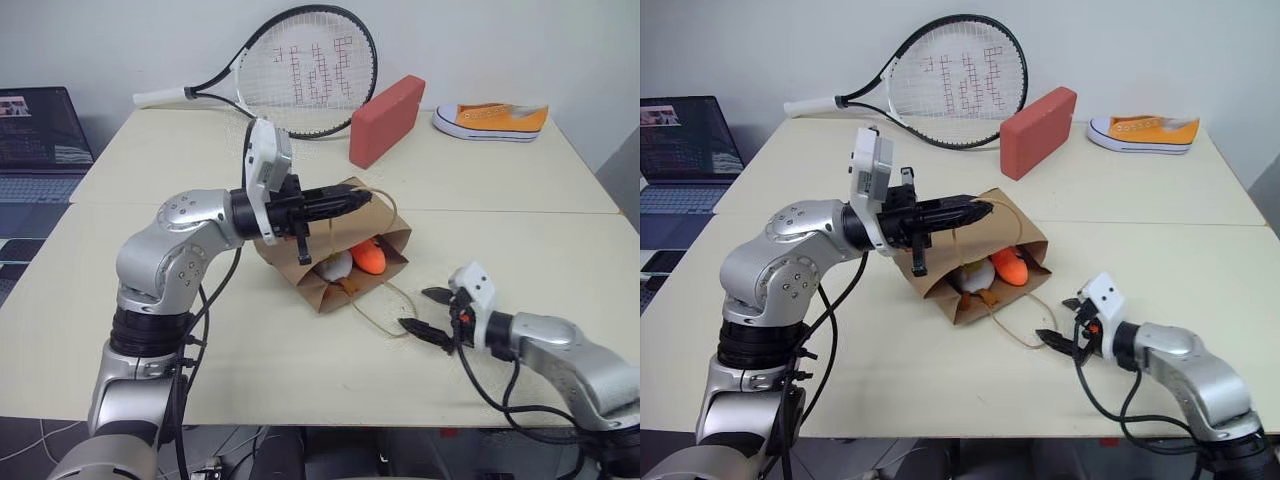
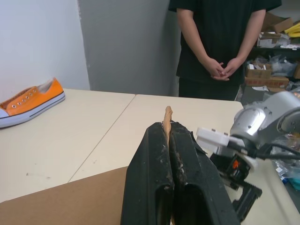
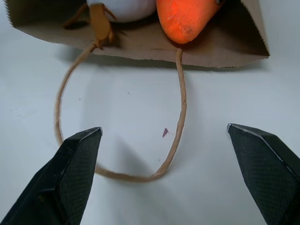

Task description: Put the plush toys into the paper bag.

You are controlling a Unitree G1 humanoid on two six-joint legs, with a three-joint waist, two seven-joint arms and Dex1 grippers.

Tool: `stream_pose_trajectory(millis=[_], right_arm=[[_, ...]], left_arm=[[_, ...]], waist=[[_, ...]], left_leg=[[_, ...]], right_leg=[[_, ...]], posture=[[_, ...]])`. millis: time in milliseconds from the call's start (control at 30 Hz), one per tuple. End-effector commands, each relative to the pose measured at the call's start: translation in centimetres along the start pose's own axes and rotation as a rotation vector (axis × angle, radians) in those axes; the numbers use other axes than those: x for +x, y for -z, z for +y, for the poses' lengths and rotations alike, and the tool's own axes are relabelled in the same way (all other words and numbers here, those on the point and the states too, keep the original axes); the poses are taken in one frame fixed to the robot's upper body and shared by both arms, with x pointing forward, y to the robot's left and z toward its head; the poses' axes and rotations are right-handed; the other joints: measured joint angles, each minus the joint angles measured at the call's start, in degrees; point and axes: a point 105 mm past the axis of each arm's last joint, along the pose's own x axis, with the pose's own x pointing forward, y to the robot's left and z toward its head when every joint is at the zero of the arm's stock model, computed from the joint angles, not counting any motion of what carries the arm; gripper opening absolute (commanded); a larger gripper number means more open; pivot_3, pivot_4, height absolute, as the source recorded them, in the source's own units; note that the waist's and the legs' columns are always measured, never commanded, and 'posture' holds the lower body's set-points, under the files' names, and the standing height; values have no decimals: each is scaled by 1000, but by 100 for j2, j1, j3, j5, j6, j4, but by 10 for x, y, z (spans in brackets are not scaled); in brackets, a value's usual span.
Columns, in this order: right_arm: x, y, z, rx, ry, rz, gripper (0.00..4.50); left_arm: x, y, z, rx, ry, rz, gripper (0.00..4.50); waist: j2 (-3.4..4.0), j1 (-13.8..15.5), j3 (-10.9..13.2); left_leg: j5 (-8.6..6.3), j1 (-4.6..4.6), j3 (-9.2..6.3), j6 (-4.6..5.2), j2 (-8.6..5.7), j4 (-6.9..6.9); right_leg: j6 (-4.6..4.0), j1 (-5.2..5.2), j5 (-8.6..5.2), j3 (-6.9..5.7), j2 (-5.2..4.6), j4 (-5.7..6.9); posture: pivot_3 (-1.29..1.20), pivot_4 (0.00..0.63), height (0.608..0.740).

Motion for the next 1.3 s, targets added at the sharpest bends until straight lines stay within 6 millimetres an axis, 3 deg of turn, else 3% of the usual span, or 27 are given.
stream_pose_trajectory(millis=[33,100,367,467,567,733,1000,1167,1300], right_arm=[[5,-4,-3,-81,20,-15,4308],[8,-4,-3,-98,18,-15,3903],[7,-14,-3,-118,22,-53,953],[6,-22,-5,-105,23,-78,41],[1,-34,-4,-33,2,-124,41],[-18,-77,4,140,-104,-277,41],[-65,-135,-7,221,-134,-418,41],[-91,-155,-14,231,-125,-438,41],[-96,-155,-22,241,-83,-398,41]], left_arm=[[-2,-18,1,60,-10,-46,0],[-3,-19,2,63,-16,-47,0],[-7,-18,4,69,-30,-38,0],[-8,-19,6,72,-32,-34,0],[-8,-21,9,89,-44,-29,0],[-9,-32,17,126,-84,-41,0],[-13,-50,31,158,-124,-44,0],[-7,-51,45,149,-150,-27,0],[6,-47,54,128,-146,-24,0]], waist=[[0,4,0],[0,4,0],[0,1,0],[0,2,0],[0,2,0],[0,2,0],[2,9,1],[2,14,1],[1,18,1]], left_leg=[[0,-1,0,0,0,0],[0,1,-1,0,0,0],[0,1,-1,0,0,0],[0,2,-2,0,0,0],[0,2,-1,0,0,0],[0,2,-5,0,0,0],[0,-3,-6,0,0,0],[0,-3,-7,1,0,0],[0,-5,-5,1,-1,0]], right_leg=[[0,0,0,0,0,0],[0,1,0,-1,0,0],[1,1,1,-1,0,1],[1,1,1,-1,0,2],[1,2,1,0,0,2],[27,2,16,-2,0,5],[27,1,17,-3,0,3],[26,2,16,-4,0,2],[26,2,17,-3,0,0]], posture=[[0,150,740],[0,150,740],[0,150,740],[0,150,740],[0,150,740],[0,150,740],[0,150,740],[0,150,740],[0,150,740]])
